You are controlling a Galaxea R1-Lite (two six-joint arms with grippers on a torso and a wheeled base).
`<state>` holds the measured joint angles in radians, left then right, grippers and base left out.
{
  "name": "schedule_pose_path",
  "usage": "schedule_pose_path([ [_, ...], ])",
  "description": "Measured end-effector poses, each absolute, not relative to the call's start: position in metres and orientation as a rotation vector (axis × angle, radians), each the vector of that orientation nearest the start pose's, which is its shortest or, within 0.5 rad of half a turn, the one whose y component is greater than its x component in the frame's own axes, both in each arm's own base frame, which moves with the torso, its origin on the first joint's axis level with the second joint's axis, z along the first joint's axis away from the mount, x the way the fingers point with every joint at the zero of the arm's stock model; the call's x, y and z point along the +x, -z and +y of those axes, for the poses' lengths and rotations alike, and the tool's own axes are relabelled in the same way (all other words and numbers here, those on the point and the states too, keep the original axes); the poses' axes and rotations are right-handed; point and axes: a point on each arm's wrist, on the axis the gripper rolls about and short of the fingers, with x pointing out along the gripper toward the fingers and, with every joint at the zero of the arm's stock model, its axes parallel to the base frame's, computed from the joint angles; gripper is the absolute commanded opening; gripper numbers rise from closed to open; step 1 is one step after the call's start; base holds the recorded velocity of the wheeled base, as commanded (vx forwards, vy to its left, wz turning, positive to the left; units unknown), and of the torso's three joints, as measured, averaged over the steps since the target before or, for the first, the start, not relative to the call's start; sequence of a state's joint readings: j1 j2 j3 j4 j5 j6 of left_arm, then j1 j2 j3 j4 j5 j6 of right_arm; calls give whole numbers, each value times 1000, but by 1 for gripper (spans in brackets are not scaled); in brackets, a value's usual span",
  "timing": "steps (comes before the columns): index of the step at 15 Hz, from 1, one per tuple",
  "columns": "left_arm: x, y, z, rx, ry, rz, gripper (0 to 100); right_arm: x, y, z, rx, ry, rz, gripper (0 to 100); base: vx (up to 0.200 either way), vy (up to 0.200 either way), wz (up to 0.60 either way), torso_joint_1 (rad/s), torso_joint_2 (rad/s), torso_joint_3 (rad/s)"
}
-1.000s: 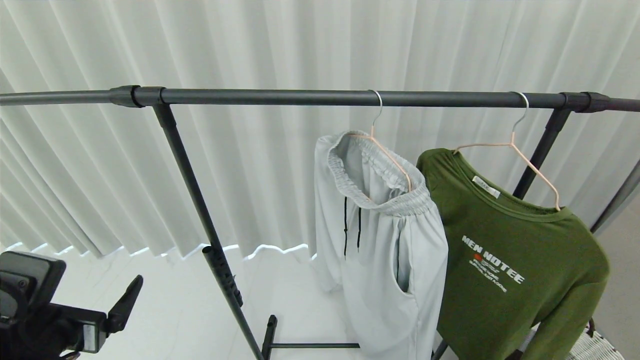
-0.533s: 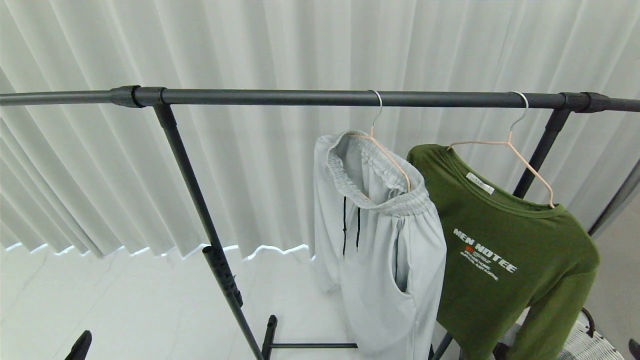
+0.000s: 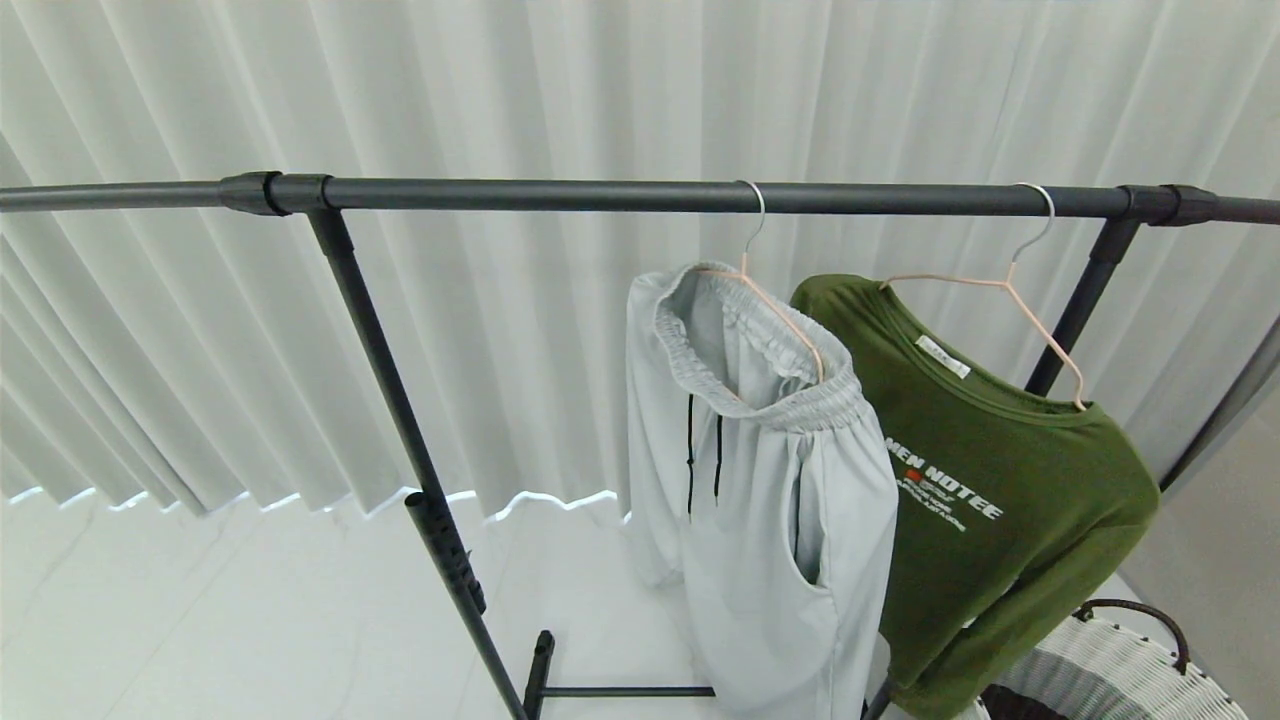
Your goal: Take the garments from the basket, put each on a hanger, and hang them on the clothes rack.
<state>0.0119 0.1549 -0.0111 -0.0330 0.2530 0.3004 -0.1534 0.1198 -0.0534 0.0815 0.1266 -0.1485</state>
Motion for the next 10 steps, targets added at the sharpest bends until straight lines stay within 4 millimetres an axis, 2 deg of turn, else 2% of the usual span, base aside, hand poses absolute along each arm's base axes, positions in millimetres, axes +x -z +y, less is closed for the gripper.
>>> schedule_pose_path([
  [5, -23, -80, 5, 190, -268, 13, 100, -16, -77, 5, -142, 32, 109, 100, 0, 0, 0, 0, 0, 0],
  [10, -23, -80, 0, 166, -43, -31, 100, -16, -77, 5, -137, 30, 108, 100, 0, 0, 0, 0, 0, 0],
])
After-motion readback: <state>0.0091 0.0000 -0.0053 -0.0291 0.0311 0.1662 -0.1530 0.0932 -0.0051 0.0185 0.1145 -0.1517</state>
